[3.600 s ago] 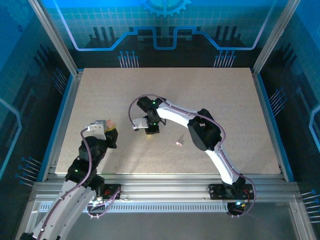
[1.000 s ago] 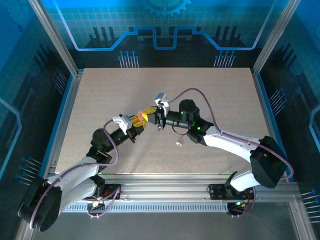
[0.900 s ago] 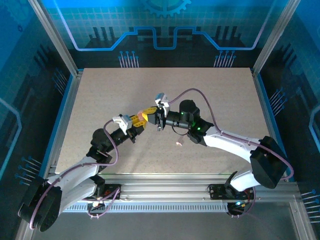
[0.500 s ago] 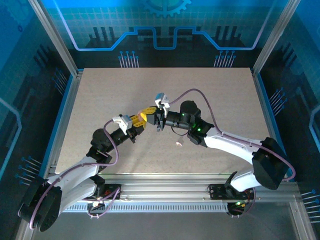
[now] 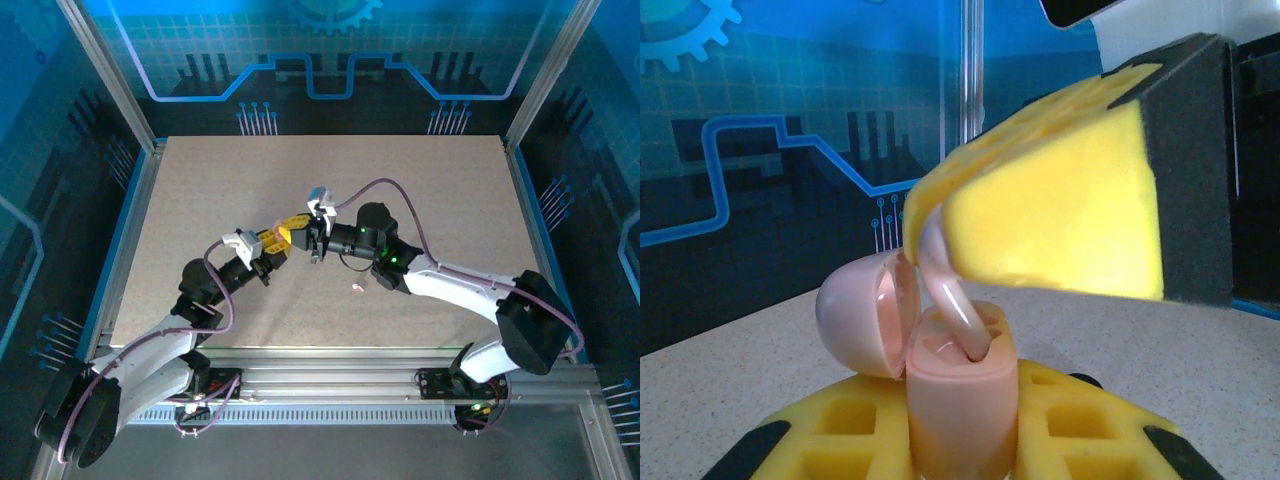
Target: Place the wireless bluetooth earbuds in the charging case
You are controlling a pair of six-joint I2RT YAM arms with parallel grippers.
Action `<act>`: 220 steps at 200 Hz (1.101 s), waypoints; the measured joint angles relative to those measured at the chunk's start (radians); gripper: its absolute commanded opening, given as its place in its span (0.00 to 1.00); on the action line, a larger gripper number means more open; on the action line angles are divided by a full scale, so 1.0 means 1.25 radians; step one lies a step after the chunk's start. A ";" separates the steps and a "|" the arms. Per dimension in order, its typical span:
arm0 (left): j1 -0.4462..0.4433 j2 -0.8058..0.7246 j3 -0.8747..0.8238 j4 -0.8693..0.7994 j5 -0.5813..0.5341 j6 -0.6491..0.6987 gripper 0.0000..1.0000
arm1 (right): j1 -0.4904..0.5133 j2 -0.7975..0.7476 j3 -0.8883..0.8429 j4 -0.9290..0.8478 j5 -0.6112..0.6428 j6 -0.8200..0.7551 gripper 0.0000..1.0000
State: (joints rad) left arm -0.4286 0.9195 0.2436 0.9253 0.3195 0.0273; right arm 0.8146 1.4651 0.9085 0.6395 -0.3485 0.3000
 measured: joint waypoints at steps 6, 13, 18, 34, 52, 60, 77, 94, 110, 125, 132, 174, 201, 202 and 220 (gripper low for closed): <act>0.000 0.000 0.000 0.000 -0.001 0.000 0.14 | 0.000 0.002 0.000 0.004 0.000 0.000 0.04; 0.000 0.000 0.000 0.000 -0.001 -0.001 0.14 | 0.001 0.002 0.000 0.007 0.000 0.000 0.04; 0.000 -0.001 0.000 0.000 -0.001 -0.001 0.15 | 0.001 0.003 0.000 0.009 0.000 0.000 0.04; 0.000 -0.002 0.000 0.000 -0.002 -0.001 0.15 | 0.001 0.003 -0.005 0.017 0.000 0.003 0.04; 0.000 -0.003 -0.003 0.000 -0.007 -0.002 0.15 | 0.001 0.003 -0.011 0.023 0.002 0.006 0.04; 0.000 -0.003 -0.004 -0.002 -0.007 -0.002 0.15 | 0.001 0.002 -0.018 0.027 0.003 0.006 0.04; -0.001 -0.003 -0.009 -0.009 -0.007 -0.002 0.15 | 0.002 0.001 -0.029 0.028 0.005 0.006 0.04; -0.005 -0.003 -0.014 -0.012 -0.007 -0.002 0.15 | 0.002 -0.005 -0.041 0.027 0.007 0.006 0.04; -0.007 -0.003 -0.015 -0.016 -0.007 -0.002 0.15 | 0.002 -0.011 -0.049 0.027 0.009 0.006 0.04; -0.008 -0.005 -0.015 -0.018 -0.007 -0.002 0.16 | 0.003 -0.014 -0.052 0.026 0.010 0.006 0.05; -0.008 -0.005 -0.015 -0.019 -0.007 -0.002 0.16 | 0.003 -0.015 -0.052 0.025 0.010 0.006 0.06; -0.008 -0.010 -0.015 -0.026 -0.007 -0.002 0.16 | 0.003 -0.017 -0.056 0.025 0.016 0.009 0.15; -0.008 -0.010 -0.015 -0.027 -0.010 -0.002 0.16 | 0.003 -0.017 -0.056 0.023 0.019 0.010 0.21; -0.008 -0.010 -0.015 -0.028 -0.011 -0.002 0.16 | 0.003 -0.017 -0.056 0.022 0.019 0.009 0.21; -0.008 -0.010 -0.015 -0.028 -0.020 -0.002 0.16 | 0.003 -0.017 -0.056 0.018 0.019 0.009 0.22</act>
State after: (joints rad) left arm -0.4385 0.9073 0.2249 0.8898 0.2951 0.0246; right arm 0.8181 1.4433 0.8387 0.6624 -0.3248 0.3115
